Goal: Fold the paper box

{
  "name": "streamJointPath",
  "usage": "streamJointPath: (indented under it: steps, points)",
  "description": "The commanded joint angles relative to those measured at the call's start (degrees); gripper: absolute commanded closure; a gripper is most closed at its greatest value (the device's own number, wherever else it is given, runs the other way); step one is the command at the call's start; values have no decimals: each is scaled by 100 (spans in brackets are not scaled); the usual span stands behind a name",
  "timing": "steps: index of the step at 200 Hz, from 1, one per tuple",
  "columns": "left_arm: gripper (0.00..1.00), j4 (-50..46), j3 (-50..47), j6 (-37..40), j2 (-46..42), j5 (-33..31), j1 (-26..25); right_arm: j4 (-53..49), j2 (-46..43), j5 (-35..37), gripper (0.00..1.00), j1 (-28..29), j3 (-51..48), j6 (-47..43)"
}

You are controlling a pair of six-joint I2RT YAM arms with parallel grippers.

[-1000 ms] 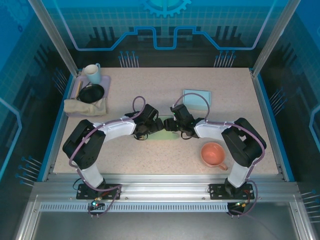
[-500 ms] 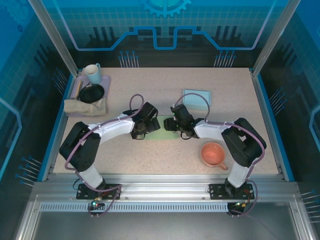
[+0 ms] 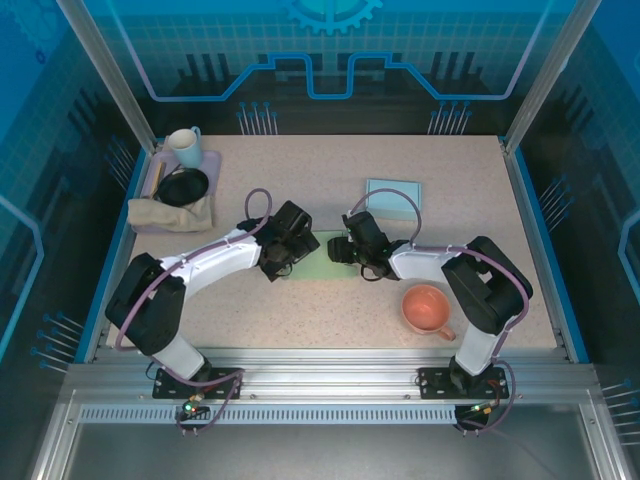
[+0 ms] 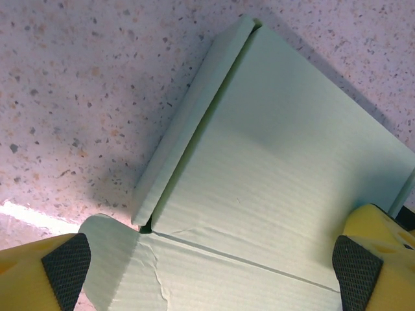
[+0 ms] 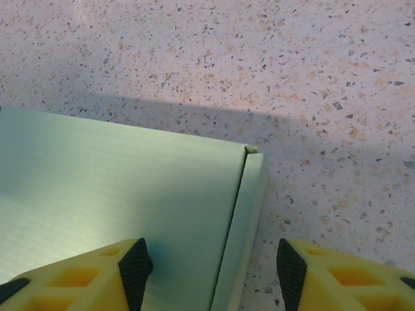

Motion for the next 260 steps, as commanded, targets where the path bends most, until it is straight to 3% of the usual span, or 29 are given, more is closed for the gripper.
streamJointPath:
  steps: [1,146,260]
  points:
    - [1,-125,70,-336,164,73,5,-286,86,-41,43,115,-199,30]
    - [2,253,-112,-489,479,206,7,-207,89,-88,43,111,-265,20]
    - [11,455,-260,-521,608,224,4,-148,97,-88,43,115,-322,22]
